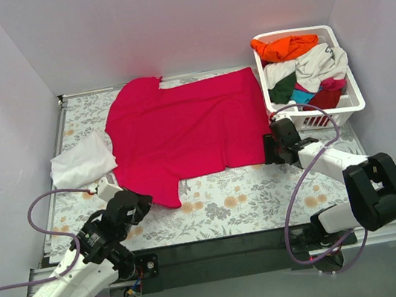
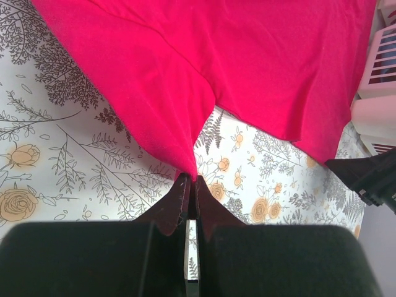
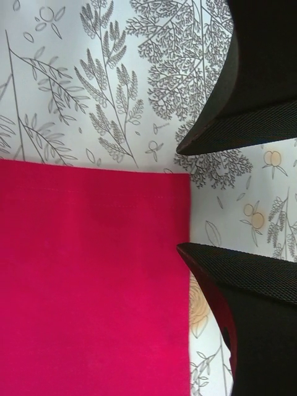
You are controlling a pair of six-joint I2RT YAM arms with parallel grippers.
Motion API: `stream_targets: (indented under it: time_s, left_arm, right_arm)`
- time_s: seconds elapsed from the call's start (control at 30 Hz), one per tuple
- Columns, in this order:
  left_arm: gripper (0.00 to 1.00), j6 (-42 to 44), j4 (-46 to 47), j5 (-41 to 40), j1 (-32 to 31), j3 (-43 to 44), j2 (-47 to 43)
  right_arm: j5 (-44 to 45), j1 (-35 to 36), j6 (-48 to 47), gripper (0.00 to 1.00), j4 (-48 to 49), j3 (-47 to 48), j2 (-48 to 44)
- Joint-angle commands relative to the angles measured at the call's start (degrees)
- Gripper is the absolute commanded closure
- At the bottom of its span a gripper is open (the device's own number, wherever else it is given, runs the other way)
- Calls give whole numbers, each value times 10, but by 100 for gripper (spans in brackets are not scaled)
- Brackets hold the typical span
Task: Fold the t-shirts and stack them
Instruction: Fold the tshirt
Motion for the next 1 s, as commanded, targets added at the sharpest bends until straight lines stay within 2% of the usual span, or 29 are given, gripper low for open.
stream_targets:
  time_s: [0.0, 0.2, 0.37, 0.47, 0.5, 0.6, 0.67, 0.97]
  left_arm:
    - [100, 4, 4, -4, -2, 3, -11]
    - [100, 3, 3, -8, -2, 3, -11]
    - [100, 0, 0, -11, -1, 4, -9]
    - [100, -1, 0, -10, -2, 4, -16]
    - [100, -2, 0, -11, -2, 4, -19]
    - [100, 1, 3, -10, -2, 2, -30]
    - [100, 7, 8, -8, -2, 2, -34]
    - [100, 34, 4, 22, -2, 35, -42]
  right_arm:
    - [-10, -16, 7, 48, 54, -2, 12]
    - [-33, -28, 8, 49, 76, -5, 37]
    - [-55, -31, 13, 56, 74, -10, 59]
    - [-73, -30, 20, 67, 70, -12, 53]
    - [-75, -30, 22, 76, 69, -11, 49]
    - [-84, -29, 24, 93, 51, -6, 40]
    - [-78, -25, 23, 99, 23, -2, 35]
    - [-52, -4, 26, 99, -102, 17, -44]
